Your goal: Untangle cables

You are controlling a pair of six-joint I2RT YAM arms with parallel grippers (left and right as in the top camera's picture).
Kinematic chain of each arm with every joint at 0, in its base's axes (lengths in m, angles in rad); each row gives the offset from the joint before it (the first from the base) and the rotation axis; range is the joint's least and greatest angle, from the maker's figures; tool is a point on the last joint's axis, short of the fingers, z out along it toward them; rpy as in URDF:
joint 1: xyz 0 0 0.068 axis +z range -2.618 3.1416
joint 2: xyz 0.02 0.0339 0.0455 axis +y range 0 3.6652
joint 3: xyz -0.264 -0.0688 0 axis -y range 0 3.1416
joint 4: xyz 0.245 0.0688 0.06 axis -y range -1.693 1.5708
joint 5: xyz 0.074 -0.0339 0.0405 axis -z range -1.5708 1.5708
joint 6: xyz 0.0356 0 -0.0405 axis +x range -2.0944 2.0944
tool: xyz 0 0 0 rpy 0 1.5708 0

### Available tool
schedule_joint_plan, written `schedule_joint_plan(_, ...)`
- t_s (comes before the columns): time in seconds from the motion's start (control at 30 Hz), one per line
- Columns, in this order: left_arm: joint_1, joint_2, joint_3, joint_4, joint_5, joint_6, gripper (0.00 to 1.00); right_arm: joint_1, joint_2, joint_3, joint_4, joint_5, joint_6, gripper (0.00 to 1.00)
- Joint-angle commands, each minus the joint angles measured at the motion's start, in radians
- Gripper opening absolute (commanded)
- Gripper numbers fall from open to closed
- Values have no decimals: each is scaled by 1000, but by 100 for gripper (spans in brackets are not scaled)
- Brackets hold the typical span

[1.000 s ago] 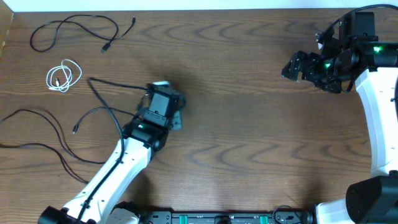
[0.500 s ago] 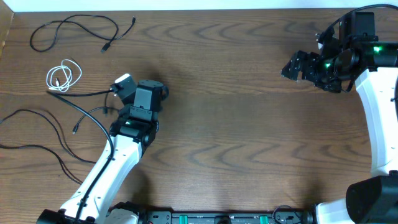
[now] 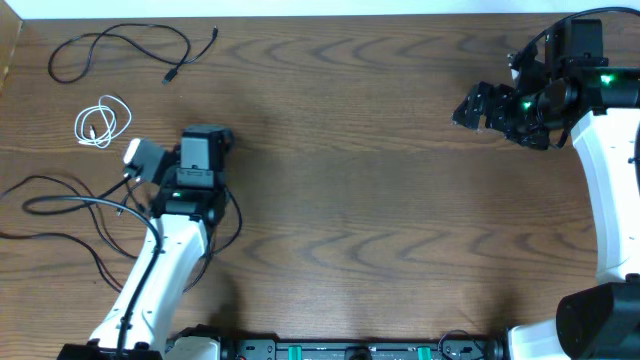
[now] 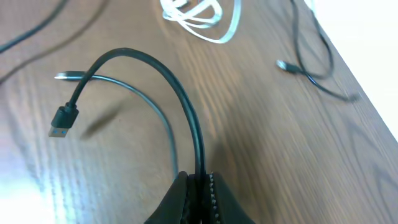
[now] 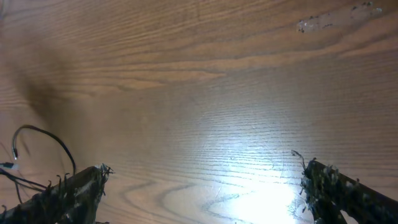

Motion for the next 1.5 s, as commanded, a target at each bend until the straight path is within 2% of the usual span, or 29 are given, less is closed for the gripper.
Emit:
schedule_joint_plan(0.0, 48, 6, 11, -21, -43, -124, 7, 6, -6, 17, 0, 2, -6, 99)
schedule_joint_plan(0.1, 97, 6, 11, -16, -43, -177, 7, 6, -6, 17, 3, 2, -6, 99)
schedule_joint_plan(0.33, 210, 64, 11, -51, -42, -178, 7, 6, -6, 17, 2, 2, -6, 99)
schedule_joint_plan(0.53, 220, 166, 11, -41, -39, -173, 9, 6, -6, 17, 3, 2, -6, 99)
schedule_joint_plan(0.57, 220, 176, 11, -34, -39, -170, 15, 6, -6, 17, 2, 2, -6, 99)
schedule_joint_plan(0.67, 220, 185, 11, 24, -38, -60, 54, 6, -6, 17, -1, 2, -6, 99)
schedule_joint_plan(0.73, 220, 176, 11, 89, -29, 55, 62, 6, -6, 17, 0, 2, -6, 99)
schedule_joint_plan(0.83, 220, 136, 12, 207, 38, 304, 64, 6, -6, 17, 3, 2, -6, 99)
schedule_joint_plan(0.87, 220, 117, 12, 223, 56, 362, 70, 6, -6, 17, 3, 2, -6, 99)
schedule_joint_plan(0.9, 220, 93, 12, 223, 58, 386, 72, 6, -6, 17, 3, 2, -6, 99)
schedule_joint_plan(1.03, 247, -8, 12, 154, 59, 387, 74, 6, -6, 17, 1, 2, -6, 99)
schedule_joint_plan(1.13, 299, -66, 11, 50, 59, 380, 79, 6, -6, 17, -8, 2, -6, 99)
schedule_joint_plan(1.3, 464, -78, 11, -150, 66, 235, 83, 6, -6, 17, -12, 15, -14, 99)
schedule_joint_plan(1.47, 626, -33, 11, -270, 164, 224, 89, 6, -6, 16, -8, 21, -13, 99)
